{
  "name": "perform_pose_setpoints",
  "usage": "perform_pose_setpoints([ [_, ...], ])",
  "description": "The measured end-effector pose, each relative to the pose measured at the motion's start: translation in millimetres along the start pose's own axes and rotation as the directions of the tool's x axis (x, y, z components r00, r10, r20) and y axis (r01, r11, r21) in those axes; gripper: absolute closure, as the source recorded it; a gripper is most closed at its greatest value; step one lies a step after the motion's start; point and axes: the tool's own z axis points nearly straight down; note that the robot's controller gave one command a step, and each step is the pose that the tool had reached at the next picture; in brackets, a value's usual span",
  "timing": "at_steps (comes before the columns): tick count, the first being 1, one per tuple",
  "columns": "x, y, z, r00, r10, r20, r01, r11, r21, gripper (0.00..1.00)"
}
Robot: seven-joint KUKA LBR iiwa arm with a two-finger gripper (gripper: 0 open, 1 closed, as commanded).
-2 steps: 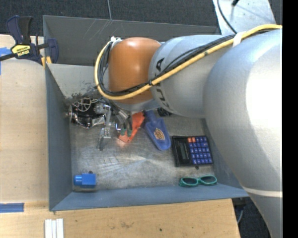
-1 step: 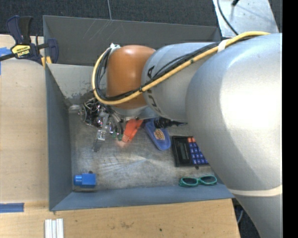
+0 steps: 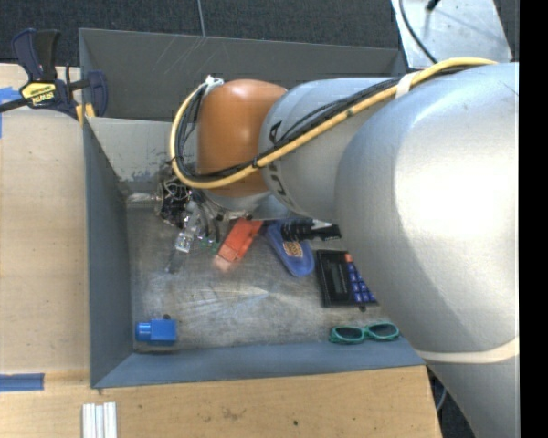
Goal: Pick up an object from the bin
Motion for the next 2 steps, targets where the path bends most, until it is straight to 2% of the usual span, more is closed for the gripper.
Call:
perform_pose_setpoints([
  [1,-11.5,9.7,-30.4,0.999,0.04,0.003,-0.04,0.999,0.008,0.0],
  [2,-15.8,15.2,-54.1,0.998,0.069,0.008,-0.069,0.998,0.004,0.0],
])
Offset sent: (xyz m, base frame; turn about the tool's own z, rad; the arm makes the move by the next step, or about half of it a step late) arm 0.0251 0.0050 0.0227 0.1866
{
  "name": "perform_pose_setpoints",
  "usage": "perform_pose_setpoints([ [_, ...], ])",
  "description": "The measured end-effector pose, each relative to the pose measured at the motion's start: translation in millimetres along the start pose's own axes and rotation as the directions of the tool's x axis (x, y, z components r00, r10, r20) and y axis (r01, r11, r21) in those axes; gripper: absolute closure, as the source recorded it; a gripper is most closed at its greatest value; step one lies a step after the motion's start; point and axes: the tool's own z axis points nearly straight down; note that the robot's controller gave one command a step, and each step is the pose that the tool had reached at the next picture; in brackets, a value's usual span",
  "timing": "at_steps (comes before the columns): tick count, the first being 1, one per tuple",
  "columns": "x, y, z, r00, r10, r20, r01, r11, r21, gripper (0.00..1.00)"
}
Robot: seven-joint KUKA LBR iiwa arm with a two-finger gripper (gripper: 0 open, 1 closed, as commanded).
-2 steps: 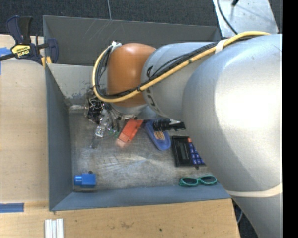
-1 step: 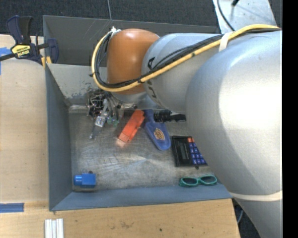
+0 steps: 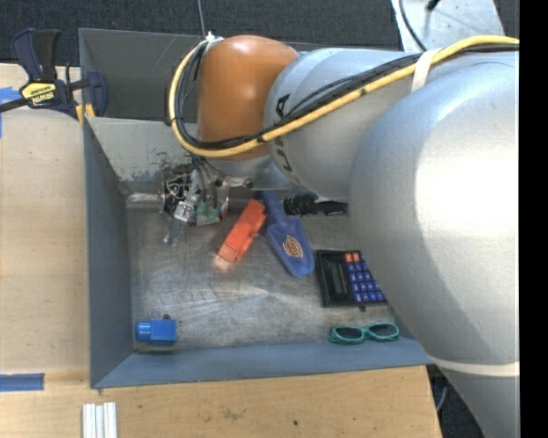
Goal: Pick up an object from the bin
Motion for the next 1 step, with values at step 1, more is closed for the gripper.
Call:
perform_pose_setpoints([
  [1,-4.1,-6.5,23.9,0.99,0.138,-0.002,-0.138,0.99,0.003,0.0],
])
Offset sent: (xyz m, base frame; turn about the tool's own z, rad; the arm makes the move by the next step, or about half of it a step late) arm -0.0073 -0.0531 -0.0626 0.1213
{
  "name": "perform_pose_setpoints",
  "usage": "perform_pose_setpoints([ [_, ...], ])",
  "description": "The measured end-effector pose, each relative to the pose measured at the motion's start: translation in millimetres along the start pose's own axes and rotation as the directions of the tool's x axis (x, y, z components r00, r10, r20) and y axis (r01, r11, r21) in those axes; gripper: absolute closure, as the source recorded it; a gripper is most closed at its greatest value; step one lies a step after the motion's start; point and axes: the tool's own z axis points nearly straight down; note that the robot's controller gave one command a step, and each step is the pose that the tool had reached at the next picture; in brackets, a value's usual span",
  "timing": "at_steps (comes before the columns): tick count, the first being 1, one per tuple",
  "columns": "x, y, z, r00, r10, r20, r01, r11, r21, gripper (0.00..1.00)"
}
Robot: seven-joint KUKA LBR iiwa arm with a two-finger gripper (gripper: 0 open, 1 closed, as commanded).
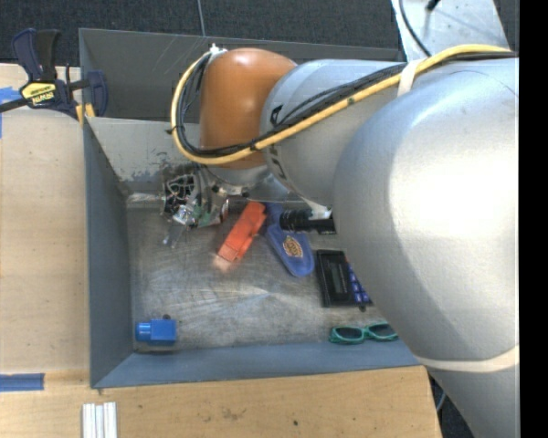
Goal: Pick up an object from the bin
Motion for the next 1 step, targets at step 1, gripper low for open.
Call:
perform_pose_setpoints([
  [1,-11.2,-24.6,22.6,1.0,-0.017,-0.006,0.017,1.0,-0.011,0.0],
])
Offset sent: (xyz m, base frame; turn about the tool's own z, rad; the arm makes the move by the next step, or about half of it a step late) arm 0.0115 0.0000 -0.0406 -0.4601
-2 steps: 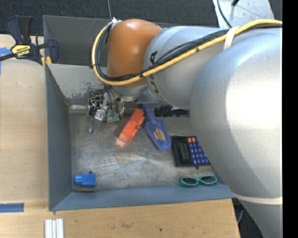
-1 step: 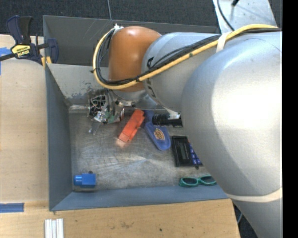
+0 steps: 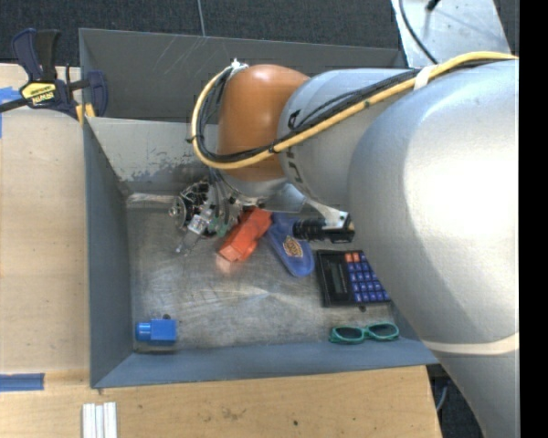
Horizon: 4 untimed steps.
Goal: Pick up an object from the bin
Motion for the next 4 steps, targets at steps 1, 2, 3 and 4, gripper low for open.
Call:
perform_pose_setpoints([
  [1,-2.2,-2.6,1.7,0.999,-0.053,-0.002,0.053,0.999,-0.001,0.0],
  [2,-49.2,-67.8,-13.6,0.986,0.164,0.01,-0.165,0.986,0.011,1.0],
  [3,-49.2,-67.8,-13.7,0.986,0.164,0.01,-0.164,0.986,0.011,1.0],
  [4,-39.1,-69.3,-38.4,0.987,0.16,0.009,-0.16,0.987,0.01,1.0],
])
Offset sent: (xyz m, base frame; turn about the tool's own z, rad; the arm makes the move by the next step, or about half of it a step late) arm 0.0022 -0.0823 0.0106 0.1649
